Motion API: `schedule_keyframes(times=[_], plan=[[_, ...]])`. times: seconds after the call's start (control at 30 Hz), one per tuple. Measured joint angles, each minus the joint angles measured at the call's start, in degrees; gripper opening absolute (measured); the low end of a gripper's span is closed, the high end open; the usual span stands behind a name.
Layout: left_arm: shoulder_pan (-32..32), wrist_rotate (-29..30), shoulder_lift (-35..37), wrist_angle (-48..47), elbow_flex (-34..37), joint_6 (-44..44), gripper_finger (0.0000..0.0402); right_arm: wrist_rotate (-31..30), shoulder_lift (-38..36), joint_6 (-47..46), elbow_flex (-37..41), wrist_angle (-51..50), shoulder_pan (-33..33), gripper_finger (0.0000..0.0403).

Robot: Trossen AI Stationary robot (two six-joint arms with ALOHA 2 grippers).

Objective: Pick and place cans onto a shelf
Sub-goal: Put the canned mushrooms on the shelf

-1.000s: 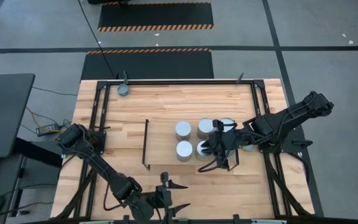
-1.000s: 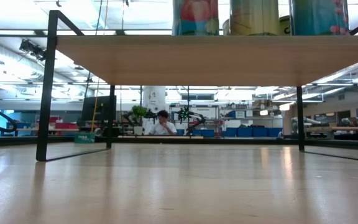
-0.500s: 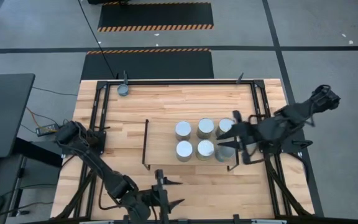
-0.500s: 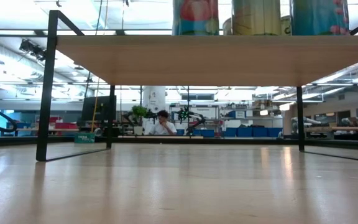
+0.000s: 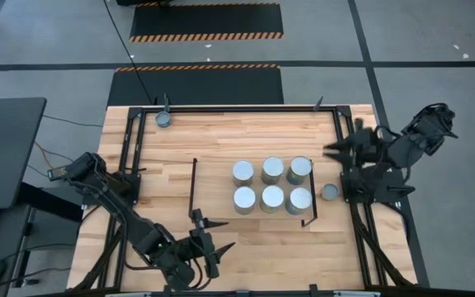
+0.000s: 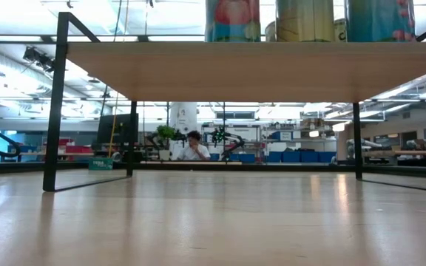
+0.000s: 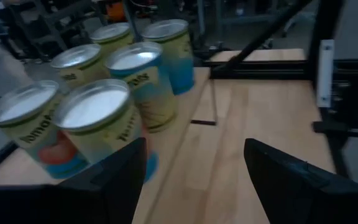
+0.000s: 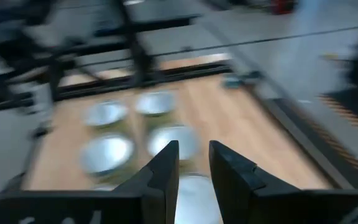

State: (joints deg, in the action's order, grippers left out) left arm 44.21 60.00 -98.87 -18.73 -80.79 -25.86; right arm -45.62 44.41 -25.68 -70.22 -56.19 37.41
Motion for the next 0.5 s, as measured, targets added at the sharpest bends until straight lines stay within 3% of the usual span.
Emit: schedule_keyframes(times=[0.1,0.37,0.43,0.5], plan=[[0.0,0.5,0.0,-1.0,0.0,-0.1,0.0274,-3.9,-1.2,-1.4,0.0,-5.4,-1.3,0.0097],[2.9,0.2,0.0,-2.5,0.0,-1.3,0.0274,-0.1,-5.3,-3.7,0.1,-10.9,-2.6,0.0145],[3.3,0.4,0.0,-2.6,0.0,-2.6,0.0274,3.1,-6.2,-3.4,0.9,-11.6,-2.5,0.0162],[3.7,0.4,0.0,-2.7,0.0,-3.9,0.0274,10.7,-7.4,-2.1,2.3,-11.8,-2.5,0.0175]])
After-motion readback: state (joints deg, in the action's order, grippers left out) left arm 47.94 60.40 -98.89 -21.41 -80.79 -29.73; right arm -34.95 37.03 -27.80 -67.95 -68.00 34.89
